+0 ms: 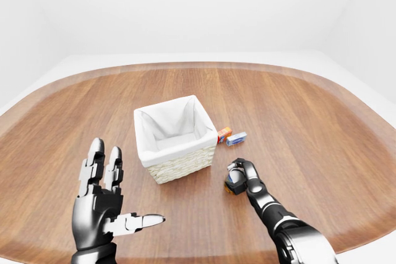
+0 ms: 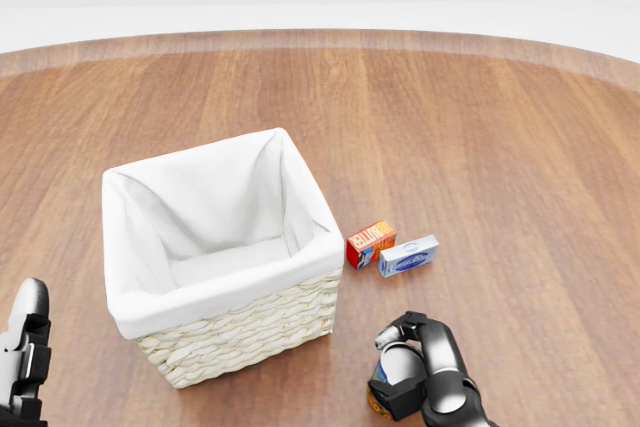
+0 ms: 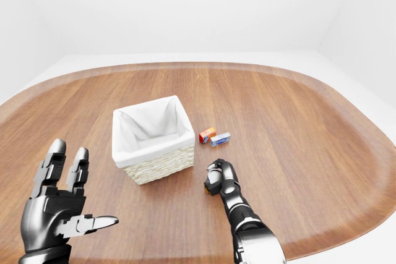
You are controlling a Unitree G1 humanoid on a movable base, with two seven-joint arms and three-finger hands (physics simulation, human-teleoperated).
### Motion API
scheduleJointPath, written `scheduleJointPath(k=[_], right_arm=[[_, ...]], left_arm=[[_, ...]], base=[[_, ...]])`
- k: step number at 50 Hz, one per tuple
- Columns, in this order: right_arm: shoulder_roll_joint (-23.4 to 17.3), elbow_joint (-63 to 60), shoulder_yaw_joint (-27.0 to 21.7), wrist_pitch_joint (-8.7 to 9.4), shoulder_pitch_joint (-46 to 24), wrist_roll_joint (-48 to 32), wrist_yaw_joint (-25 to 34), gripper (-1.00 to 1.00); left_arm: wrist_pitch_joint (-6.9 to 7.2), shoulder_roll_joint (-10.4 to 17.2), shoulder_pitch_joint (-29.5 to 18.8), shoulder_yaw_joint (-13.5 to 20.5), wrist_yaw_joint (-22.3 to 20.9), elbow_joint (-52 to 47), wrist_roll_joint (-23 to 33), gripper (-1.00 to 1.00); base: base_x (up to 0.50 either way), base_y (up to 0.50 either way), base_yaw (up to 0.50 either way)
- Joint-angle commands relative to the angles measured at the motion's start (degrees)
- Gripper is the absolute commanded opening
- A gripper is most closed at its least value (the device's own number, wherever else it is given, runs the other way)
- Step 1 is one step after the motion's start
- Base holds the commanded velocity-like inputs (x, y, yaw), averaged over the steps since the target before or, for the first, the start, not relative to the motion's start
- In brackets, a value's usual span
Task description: Pick up the alphabet soup and put it in the basket.
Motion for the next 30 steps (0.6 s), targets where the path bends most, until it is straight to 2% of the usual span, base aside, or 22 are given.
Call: scheduleJointPath(k=[1,19,30], right_arm=[[0.9,2.2,-0.6,0.0,1.0,3.6,-0.7,-1.0],[-0.4,-1.0,-1.0,0.0,1.1,6.3,0.3,-1.0],[-2.2,-9.8,-1.0,0.0,4.0,9.0,1.3,-1.0]], left_arm=[[0.0,-0.3,0.1,0.2,-0.3,-0.2,-0.1,1.0],[0.0,-0.3,0.2,0.0,-0.2,-0.2,0.1,1.0],[0.0,-0.2,0.3,-0.3,0.0,-0.2,0.3,1.0]], base=[[0.0,0.0,0.0],[0.0,0.0,0.0],[0.0,0.0,0.0]])
